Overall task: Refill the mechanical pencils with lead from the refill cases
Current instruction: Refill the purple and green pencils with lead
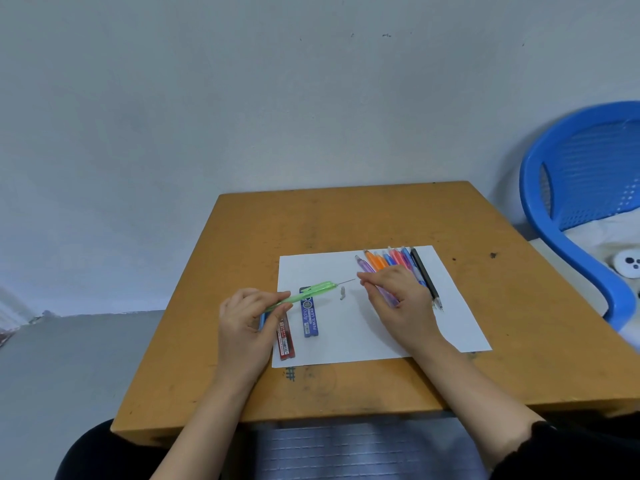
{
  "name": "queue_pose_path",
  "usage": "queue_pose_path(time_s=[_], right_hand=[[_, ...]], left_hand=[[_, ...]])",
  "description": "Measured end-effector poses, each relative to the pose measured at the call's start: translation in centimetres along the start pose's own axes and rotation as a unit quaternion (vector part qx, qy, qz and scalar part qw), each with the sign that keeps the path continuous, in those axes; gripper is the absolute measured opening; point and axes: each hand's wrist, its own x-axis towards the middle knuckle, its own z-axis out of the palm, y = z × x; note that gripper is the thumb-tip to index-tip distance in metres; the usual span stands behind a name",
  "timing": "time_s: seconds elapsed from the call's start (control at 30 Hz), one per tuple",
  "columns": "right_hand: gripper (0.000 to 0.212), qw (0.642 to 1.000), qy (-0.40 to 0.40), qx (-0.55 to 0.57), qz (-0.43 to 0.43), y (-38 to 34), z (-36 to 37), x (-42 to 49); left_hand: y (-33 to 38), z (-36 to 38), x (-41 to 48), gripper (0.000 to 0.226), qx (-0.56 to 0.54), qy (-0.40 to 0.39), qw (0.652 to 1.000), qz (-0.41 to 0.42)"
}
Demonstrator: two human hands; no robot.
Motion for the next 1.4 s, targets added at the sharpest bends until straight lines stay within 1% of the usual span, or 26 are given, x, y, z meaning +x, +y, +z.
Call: queue_pose_path(time_s=[0.13,0.3,0.37,0.43,0.5,0.6,0.8,0.87,0.97,1.13,1.27,1.4], right_hand=[[0.025,0.999,-0.041,0.005,-0.034,0.1,0.4,0.0],[0.031,0.988,-0.128,-0.003,-0.082,0.4,0.8,-0.3],[0.034,0.985,-0.151,-0.013,-0.088,0.5,0.9,-0.3],[0.034,0.988,-0.135,-0.021,-0.073,0.7,1.0,-0.3],[0.031,0.993,-0.098,-0.030,-0.049,0.8,1.1,-0.2],[0.028,0.994,-0.078,-0.064,-0.033,1.2,1.2,-0.1],[0.020,0.979,-0.100,-0.167,-0.067,1.4,2.3,0.3],[0.015,0.973,-0.113,-0.187,-0.073,1.3,2.6,0.3],[0.011,0.970,-0.126,-0.192,-0.074,1.1,2.6,0.3],[0.007,0.972,-0.129,-0.187,-0.064,0.9,2.4,0.4],[0.007,0.971,-0.138,-0.187,-0.048,0.9,2.5,0.4],[0.005,0.969,-0.152,-0.191,-0.024,0.8,2.5,0.5]], left_hand=[[0.2,0.0,0.0,0.030,0.005,0.000,1.000,0.007],[0.0,0.0,-0.1,0.031,0.009,-0.003,1.000,0.010],[-0.2,0.0,-0.1,0.030,0.012,-0.006,1.000,0.006],[-0.1,0.0,-0.1,0.030,0.010,-0.006,1.000,0.001],[0.0,-0.1,-0.1,0.029,0.000,-0.002,1.000,-0.009],[0.4,0.0,-0.2,0.017,-0.020,0.018,0.999,-0.031],[-0.3,-0.1,-0.3,0.015,-0.063,0.045,0.992,-0.100],[-0.9,0.1,-0.6,0.017,-0.089,0.048,0.986,-0.131],[-1.2,0.1,-0.8,0.027,-0.100,0.047,0.981,-0.161],[-0.2,0.0,-0.4,0.021,-0.085,0.051,0.985,-0.140],[-0.1,-0.1,-0.4,0.033,-0.097,0.034,0.984,-0.142],[-0.1,-0.1,-0.5,0.030,-0.103,0.020,0.985,-0.136]])
